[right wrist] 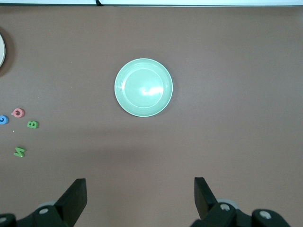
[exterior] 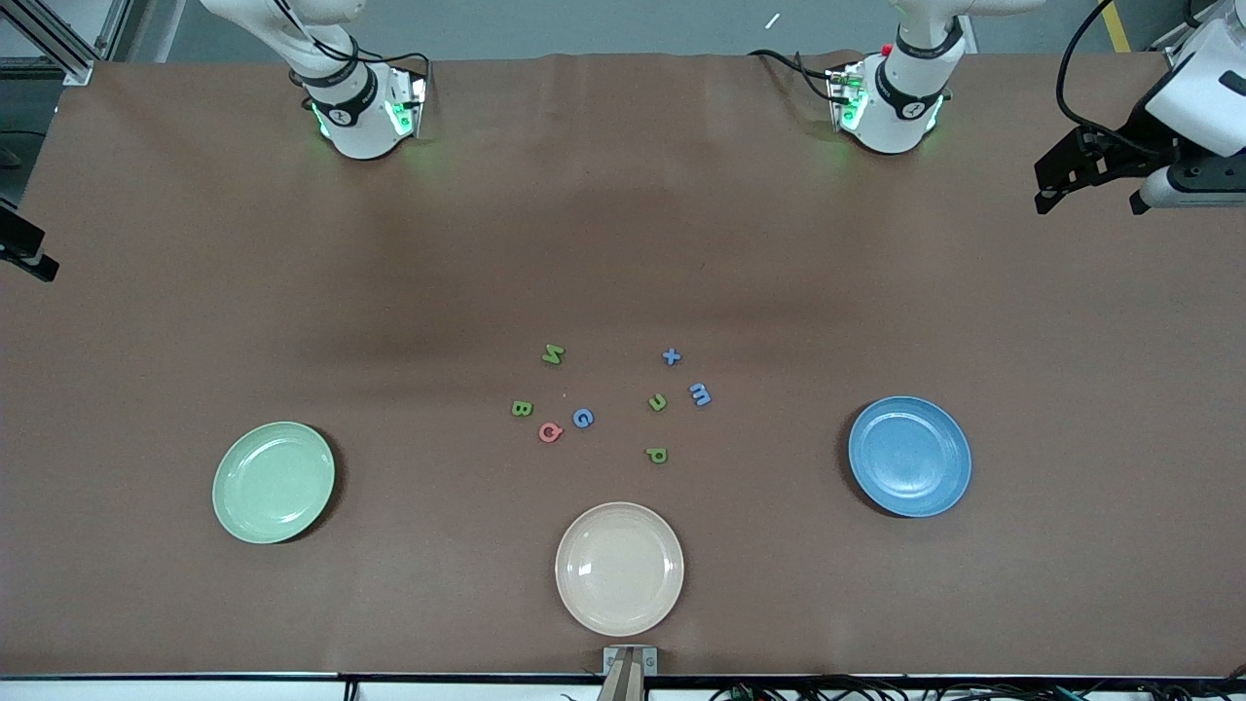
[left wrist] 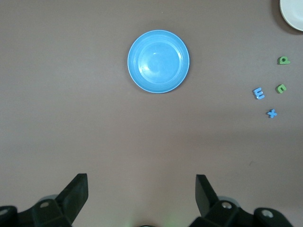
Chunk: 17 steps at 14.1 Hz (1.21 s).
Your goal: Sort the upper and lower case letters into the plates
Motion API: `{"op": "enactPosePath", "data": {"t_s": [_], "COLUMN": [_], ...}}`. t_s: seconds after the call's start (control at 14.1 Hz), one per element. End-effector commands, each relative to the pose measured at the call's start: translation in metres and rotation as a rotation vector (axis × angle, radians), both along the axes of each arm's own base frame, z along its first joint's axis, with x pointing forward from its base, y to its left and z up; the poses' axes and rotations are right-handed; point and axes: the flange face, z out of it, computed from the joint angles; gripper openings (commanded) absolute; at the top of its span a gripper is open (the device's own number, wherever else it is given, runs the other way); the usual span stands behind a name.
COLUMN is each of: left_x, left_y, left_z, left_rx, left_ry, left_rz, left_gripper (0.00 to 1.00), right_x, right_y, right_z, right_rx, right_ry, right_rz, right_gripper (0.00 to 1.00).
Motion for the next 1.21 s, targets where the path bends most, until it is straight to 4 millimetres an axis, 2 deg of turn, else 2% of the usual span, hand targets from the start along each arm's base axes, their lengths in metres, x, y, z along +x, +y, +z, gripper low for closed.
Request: {"op": "enactPosePath", "data": {"t_s": [0.0, 0.14, 0.28, 0.5, 0.64, 0.78, 0.92, 1.07, 1.14], "left_x": [0.005, 0.014, 0.021, 0.038, 0.046, 0.046, 0.055, 0.069, 0.074], "left_y": [0.000, 0.001, 0.002, -0.015, -0.038, -0.073, -0.092, -0.124, -0.143], "left_z": [0.001, -0.006, 0.002, -0.026, -0.046, -0.060, -0.079, -0.112, -0.136], "left_rx": [0.002, 0.007, 0.012, 0.006, 0.013, 0.021, 0.020, 0.015, 0.020], "left_ry": [0.003, 0.014, 0.007, 0.066, 0.094, 0.116, 0.118, 0.109, 0.133], "left_rz": [-0.007, -0.010, -0.006, -0.029, -0.060, -0.118, -0.109, -0.150, -0.172], "left_gripper": [1.00, 1.00, 1.00, 1.00, 1.00, 1.00, 1.00, 1.00, 1.00], "right_x": [-0.004, -0.004, -0.004, -0.003, -0.002, 0.009, 0.023, 0.041, 0.051], "right_y": [-0.003, -0.003, -0.002, 0.000, 0.007, 0.028, 0.052, 0.098, 0.120], "right_z": [0.004, 0.000, -0.001, -0.008, -0.010, -0.028, -0.049, -0.080, -0.097], "right_rx": [0.009, 0.011, 0.014, 0.013, 0.013, 0.015, 0.017, 0.017, 0.019], "right_ry": [0.001, 0.015, 0.021, 0.047, 0.049, 0.076, 0.097, 0.125, 0.129], "right_rz": [0.015, 0.012, 0.010, 0.049, 0.063, 0.087, 0.108, 0.056, 0.017], "right_gripper": [1.00, 1.00, 1.00, 1.00, 1.00, 1.00, 1.00, 1.00, 1.00]}}
